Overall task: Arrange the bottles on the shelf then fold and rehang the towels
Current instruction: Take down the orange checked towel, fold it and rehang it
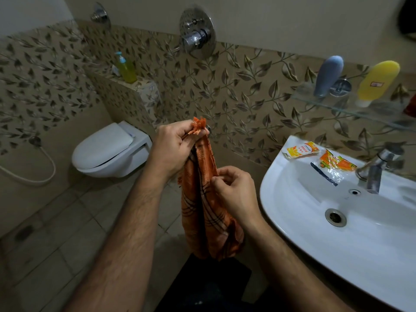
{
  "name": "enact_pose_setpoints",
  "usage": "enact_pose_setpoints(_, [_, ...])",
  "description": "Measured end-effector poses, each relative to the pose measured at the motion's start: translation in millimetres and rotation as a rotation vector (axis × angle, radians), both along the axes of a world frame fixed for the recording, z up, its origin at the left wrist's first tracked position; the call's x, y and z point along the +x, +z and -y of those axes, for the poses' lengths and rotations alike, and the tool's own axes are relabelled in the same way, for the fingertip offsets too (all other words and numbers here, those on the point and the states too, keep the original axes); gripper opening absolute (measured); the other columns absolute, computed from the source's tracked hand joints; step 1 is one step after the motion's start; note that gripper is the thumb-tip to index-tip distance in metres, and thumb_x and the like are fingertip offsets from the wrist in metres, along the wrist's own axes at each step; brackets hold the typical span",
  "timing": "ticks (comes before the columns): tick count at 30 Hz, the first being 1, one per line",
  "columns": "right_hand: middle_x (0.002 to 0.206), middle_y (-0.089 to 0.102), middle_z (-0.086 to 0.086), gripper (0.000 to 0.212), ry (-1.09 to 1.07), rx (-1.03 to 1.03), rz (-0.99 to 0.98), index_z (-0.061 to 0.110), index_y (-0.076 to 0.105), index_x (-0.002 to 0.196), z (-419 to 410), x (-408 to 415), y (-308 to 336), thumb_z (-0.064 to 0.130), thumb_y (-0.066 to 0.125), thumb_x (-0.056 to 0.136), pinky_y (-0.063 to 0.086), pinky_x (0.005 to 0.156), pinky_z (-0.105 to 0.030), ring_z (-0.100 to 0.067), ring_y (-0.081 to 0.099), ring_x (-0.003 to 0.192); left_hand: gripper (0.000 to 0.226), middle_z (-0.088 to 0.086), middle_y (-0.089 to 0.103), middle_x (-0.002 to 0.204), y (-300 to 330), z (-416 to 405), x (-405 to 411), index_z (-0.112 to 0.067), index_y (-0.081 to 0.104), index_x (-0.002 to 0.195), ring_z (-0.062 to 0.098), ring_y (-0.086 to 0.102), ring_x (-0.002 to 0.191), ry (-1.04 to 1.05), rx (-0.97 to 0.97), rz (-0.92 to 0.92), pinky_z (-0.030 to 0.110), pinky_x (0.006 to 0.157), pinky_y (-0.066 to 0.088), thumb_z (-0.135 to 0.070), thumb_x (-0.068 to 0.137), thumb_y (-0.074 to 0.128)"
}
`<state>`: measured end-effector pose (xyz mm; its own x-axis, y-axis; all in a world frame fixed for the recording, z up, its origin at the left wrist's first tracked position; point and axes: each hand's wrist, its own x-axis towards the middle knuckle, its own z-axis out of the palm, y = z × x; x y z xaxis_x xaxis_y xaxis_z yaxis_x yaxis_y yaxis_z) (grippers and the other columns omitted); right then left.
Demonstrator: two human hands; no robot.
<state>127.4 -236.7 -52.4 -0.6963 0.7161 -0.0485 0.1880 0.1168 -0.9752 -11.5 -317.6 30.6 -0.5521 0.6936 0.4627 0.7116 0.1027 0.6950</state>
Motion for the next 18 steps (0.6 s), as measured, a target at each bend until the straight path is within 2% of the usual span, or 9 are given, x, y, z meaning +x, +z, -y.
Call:
enact_pose_setpoints(3, [0.089, 0.075, 0.003, 0.007, 0.009, -0.123, -0.114, 0.025, 0.073, 0.093, 9.6, 0.2, 0.4, 0.025, 0.070, 0.087, 0.062, 0.076, -0.039, -0.010, 0.072, 0.083, 0.019, -0.004, 0.072, 0.086, 1.6, -1.2, -0.7, -0.020, 0.074, 0.092, 0.009, 0.067, 0.083, 0.008, 0.004, -0.005, 0.035, 0.074, 0.054, -0.035, 0.091, 0.062])
enact_pose_setpoints(6, [0.092, 0.074, 0.001, 0.028, 0.103, -0.131, -0.067, 0.030, 0.067, 0.098, 13.0, 0.0, -3.6, 0.040, 0.080, 0.076, 0.061, 0.080, -0.041, -0.011, 0.073, 0.085, 0.029, 0.000, 0.072, 0.083, 3.9, -1.6, 1.3, -0.014, 0.074, 0.091, 0.014, 0.067, 0.078, 0.006, 0.002, 0.023, 0.039, 0.070, 0.055, -0.040, 0.091, 0.061])
enact_pose_setpoints(8, [0.089, 0.074, -0.003, 0.027, 0.103, -0.084, 0.002, 0.029, 0.064, 0.095, 15.1, -1.8, -7.1, 0.039, 0.080, 0.075, 0.060, 0.081, -0.045, -0.014, 0.073, 0.082, 0.032, 0.001, 0.071, 0.081, 6.4, -0.8, 2.5, -0.013, 0.073, 0.090, 0.014, 0.067, 0.077, -0.002, 0.013, 0.035, 0.035, 0.067, 0.054, -0.042, 0.090, 0.060])
enact_pose_setpoints(10, [0.086, 0.073, -0.008, 0.023, 0.097, -0.137, -0.006, 0.024, 0.064, 0.096, 13.8, -0.5, -9.8, 0.032, 0.078, 0.080, 0.059, 0.082, -0.047, -0.016, 0.073, 0.080, 0.021, -0.007, 0.070, 0.080, 8.9, 1.0, 1.8, -0.019, 0.072, 0.088, 0.005, 0.066, 0.077, -0.015, 0.025, 0.055, 0.022, 0.065, 0.051, -0.036, 0.091, 0.061])
enact_pose_setpoints(12, [0.089, 0.074, -0.011, 0.036, 0.155, -0.261, -0.029, 0.025, 0.059, 0.112, 9.8, 1.7, -10.0, 0.030, 0.077, 0.082, 0.057, 0.088, -0.047, -0.018, 0.074, 0.084, 0.011, -0.013, 0.069, 0.080, 11.2, 3.6, 1.9, -0.022, 0.071, 0.088, -0.002, 0.065, 0.077, -0.029, 0.035, 0.097, 0.012, 0.066, 0.047, -0.028, 0.092, 0.062])
enact_pose_setpoints(14, [0.093, 0.076, -0.011, 0.054, 0.219, -0.321, -0.051, 0.029, 0.047, 0.130, 8.7, 2.7, -9.1, 0.032, 0.076, 0.083, 0.056, 0.091, -0.047, -0.019, 0.074, 0.088, 0.010, -0.011, 0.070, 0.081, 11.0, 6.2, 2.1, -0.022, 0.072, 0.088, -0.001, 0.066, 0.076, -0.046, 0.030, 0.125, 0.011, 0.066, 0.048, -0.025, 0.092, 0.063])
enact_pose_setpoints(15, [0.093, 0.076, -0.010, 0.055, 0.215, -0.323, -0.076, 0.029, 0.045, 0.131, 10.7, 2.5, -9.0, 0.031, 0.075, 0.084, 0.056, 0.090, -0.048, -0.020, 0.075, 0.087, 0.010, -0.010, 0.070, 0.081, 10.5, 7.2, 2.0, -0.022, 0.072, 0.088, 0.000, 0.066, 0.076, -0.054, 0.027, 0.120, 0.012, 0.066, 0.049, -0.024, 0.092, 0.063])
enact_pose_setpoints(18, [0.087, 0.075, -0.007, 0.041, 0.101, -0.274, -0.133, 0.028, 0.045, 0.117, 18.8, 2.1, -8.4, 0.020, 0.073, 0.087, 0.058, 0.087, -0.045, -0.018, 0.074, 0.082, 0.010, -0.010, 0.070, 0.083, 9.7, 9.5, 1.7, -0.021, 0.072, 0.090, 0.000, 0.066, 0.078, -0.055, 0.027, 0.105, 0.014, 0.069, 0.049, -0.025, 0.092, 0.063])
